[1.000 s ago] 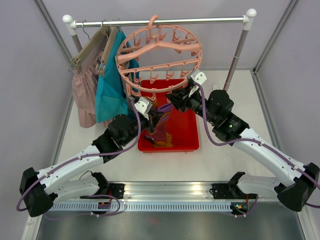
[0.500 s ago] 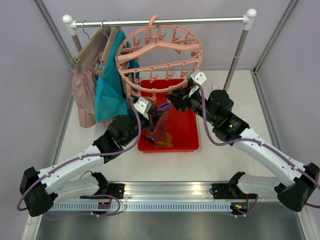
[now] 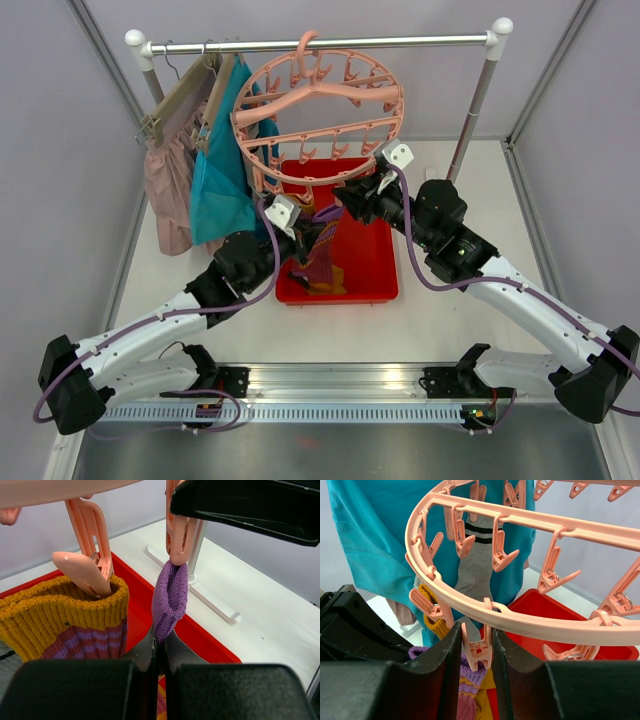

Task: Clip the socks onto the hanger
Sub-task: Clamp the sock onto the hanger.

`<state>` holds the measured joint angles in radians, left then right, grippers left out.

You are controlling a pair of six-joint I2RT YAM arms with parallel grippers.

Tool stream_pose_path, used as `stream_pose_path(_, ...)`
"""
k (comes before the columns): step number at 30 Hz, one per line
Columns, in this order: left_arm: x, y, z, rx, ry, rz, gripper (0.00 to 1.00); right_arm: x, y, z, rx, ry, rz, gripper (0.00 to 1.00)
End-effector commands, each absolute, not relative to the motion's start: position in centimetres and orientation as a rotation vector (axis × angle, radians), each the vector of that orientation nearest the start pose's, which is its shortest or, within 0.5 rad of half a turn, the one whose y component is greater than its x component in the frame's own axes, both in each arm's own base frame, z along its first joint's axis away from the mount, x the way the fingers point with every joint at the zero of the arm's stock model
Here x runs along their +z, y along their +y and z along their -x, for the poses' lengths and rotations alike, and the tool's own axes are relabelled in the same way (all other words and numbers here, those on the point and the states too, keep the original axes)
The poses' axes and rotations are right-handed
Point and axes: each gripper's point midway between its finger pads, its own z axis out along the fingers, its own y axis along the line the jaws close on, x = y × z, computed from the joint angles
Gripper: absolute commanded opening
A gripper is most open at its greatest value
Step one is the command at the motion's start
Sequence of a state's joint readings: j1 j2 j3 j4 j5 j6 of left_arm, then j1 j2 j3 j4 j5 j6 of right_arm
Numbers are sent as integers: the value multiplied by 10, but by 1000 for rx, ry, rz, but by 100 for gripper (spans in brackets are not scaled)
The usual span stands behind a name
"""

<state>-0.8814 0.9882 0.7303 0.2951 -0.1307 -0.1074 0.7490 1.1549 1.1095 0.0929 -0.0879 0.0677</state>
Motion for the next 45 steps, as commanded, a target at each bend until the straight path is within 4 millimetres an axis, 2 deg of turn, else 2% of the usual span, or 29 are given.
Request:
stream_pose_path(1,319,-277,-251,-725,1430,-442,2,399,290,-285,727,1400,559,0)
stream_pose_path(10,322,-273,-248,-725,1415,-439,2,399,293,-286,736,1401,563,0)
stream_pose_path(21,323,-279,-251,-740,1408,-438,2,404,296,-283,773,1398,559,0)
stream_pose_path(36,330,-287,-253,-778,1382,-417,2,399,298,-279,802,1410,560,0)
stream_pose_path(45,338,-278,-247,-803,1342,-380,2,395,298,-280,793,1417,561,0)
